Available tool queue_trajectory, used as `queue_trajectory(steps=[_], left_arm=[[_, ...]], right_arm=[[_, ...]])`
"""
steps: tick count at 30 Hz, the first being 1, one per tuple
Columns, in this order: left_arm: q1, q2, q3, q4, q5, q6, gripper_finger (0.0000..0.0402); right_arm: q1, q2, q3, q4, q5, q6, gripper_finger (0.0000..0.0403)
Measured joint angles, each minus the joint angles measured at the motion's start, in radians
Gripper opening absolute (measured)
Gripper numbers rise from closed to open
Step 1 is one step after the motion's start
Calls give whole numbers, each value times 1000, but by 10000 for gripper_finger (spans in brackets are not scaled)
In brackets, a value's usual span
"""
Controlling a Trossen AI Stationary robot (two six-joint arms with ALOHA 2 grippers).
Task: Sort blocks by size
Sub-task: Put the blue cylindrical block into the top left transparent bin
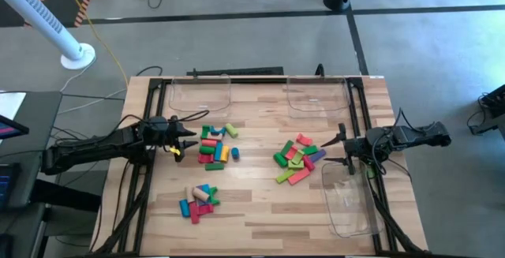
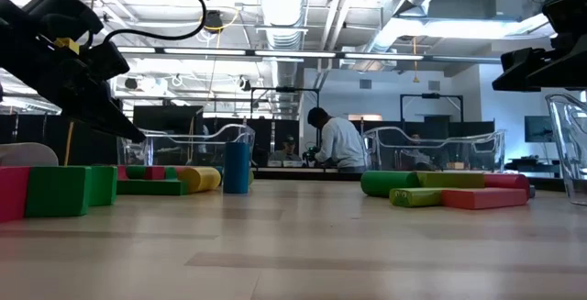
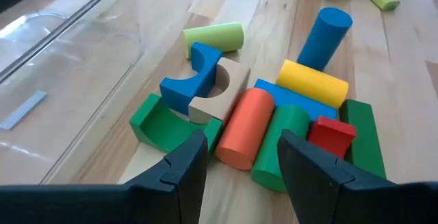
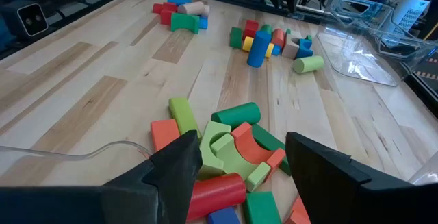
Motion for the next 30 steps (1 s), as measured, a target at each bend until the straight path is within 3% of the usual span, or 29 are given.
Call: queue_trajectory(steps=[10, 19, 23, 27, 30], left_arm=[[0, 0, -3, 123, -3, 2, 167], [-1, 0, -2, 339, -4, -154, 167], [-2, 0, -2, 499, -4, -240, 167], [-2, 0, 0, 761, 18, -252, 167], [-2, 0, 2, 955, 140, -235, 167]], right_arm=[[0, 0, 0, 0, 0, 0, 249], [0, 0, 0, 0, 0, 0, 249], [0, 0, 0, 0, 0, 0, 249], [0, 0, 0, 0, 0, 0, 249], [0, 0, 0, 0, 0, 0, 249]])
